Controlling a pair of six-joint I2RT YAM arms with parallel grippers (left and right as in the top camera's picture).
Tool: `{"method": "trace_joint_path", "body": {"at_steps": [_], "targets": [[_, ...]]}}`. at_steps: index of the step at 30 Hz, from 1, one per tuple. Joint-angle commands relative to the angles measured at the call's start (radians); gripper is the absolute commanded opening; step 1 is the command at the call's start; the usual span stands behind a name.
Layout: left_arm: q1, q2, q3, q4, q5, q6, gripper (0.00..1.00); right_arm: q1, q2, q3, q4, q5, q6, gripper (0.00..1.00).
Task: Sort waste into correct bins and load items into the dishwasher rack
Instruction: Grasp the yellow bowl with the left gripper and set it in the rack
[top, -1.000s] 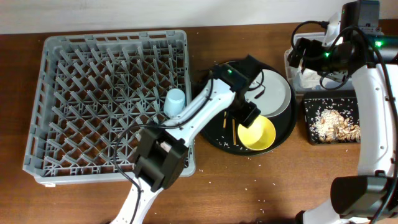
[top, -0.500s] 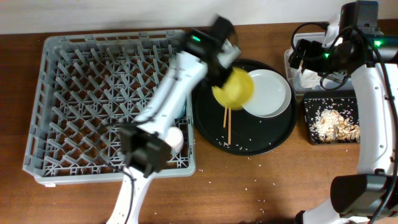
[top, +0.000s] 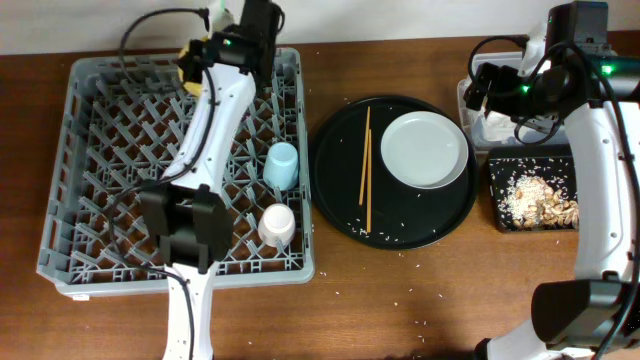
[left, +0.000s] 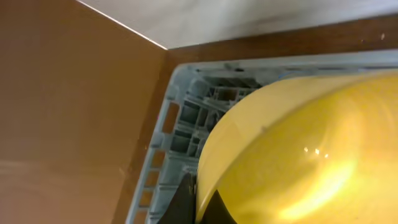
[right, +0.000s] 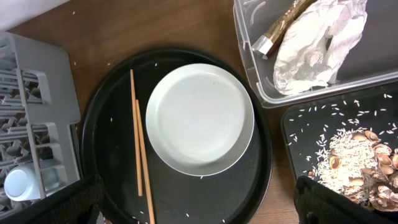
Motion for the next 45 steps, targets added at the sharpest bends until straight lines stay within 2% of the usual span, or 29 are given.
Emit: {"method": "trace_joint_path", "body": {"at_steps": [1,7,11,20,26,41,45], "targets": [[-0.072,-0.008,-0.048,0.061,-0.056,-0.048,0.0,0.003,0.011,0.001,0.0,0.013,-0.011,0.98],[-0.124,-0.007,-0.074,0.156,-0.053,-0.048,0.0,0.003,0.011,0.001,0.0,0.013,-0.011,0.99],[-0.124,-0.007,-0.18,0.247,-0.16,-0.047,0.0,0.003,0.011,0.001,0.0,0.013,-0.011,0.98],[-0.15,-0.007,-0.198,0.288,-0.146,-0.048,0.0,0.003,0.011,0.001,0.0,0.013,-0.011,0.99],[-0.148,-0.007,-0.242,0.411,-0.148,-0.047,0.0,0.003,0.011,0.001,0.0,0.013,-0.011,0.98],[-0.124,-0.007,-0.266,0.423,-0.148,-0.047,0.0,0.003,0.011,0.001,0.0,0.013,-0.011,0.98],[-0.124,-0.006,-0.333,0.423,-0.148,-0.047,0.0,0.003,0.011,0.001,0.0,0.013,-0.011,0.98]]}}
